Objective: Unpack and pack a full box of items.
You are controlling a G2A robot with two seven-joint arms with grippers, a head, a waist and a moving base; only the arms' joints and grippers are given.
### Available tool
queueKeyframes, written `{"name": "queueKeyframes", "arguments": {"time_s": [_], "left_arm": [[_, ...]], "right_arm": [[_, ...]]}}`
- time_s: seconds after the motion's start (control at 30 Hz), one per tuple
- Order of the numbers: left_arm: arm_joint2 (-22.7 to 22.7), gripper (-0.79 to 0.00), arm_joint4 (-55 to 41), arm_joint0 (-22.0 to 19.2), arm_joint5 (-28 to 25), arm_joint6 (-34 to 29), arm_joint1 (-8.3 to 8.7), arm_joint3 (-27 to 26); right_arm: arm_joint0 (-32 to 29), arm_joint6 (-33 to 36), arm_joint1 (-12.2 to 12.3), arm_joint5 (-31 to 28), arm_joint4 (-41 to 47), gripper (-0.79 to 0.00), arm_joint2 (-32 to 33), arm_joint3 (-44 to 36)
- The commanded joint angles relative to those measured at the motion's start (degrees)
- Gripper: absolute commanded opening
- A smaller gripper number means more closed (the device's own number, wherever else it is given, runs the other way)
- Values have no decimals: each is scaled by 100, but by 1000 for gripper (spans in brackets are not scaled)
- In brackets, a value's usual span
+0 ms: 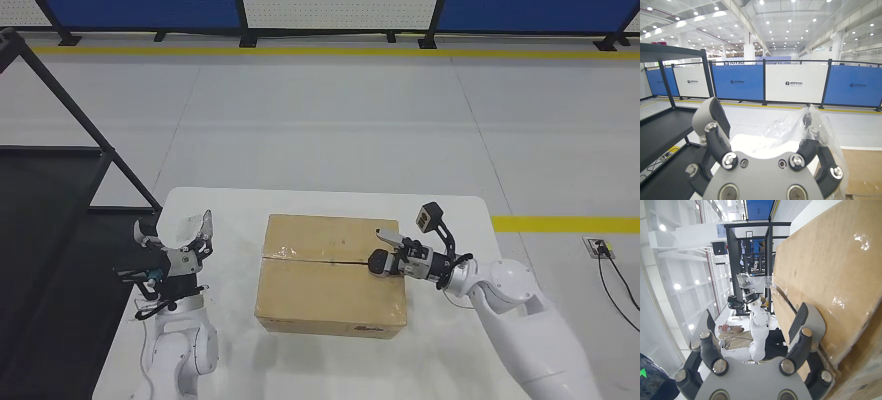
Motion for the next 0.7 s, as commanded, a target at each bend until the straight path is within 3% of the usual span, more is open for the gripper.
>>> {"name": "queueKeyframes", "arguments": {"time_s": [0.0, 0.37, 0.67], "left_arm": [[25, 0, 31, -8, -13, -38, -9, -67], [292, 0, 511, -54, -25, -256, -57, -506], [632, 0, 831, -141, -131, -411, -112, -522]], "right_arm": [[-7, 6, 2, 5, -7, 0, 7, -9], [-21, 29, -1, 21, -21, 0, 7, -27], [-43, 46, 1, -18, -9, 0, 36, -27]]}}
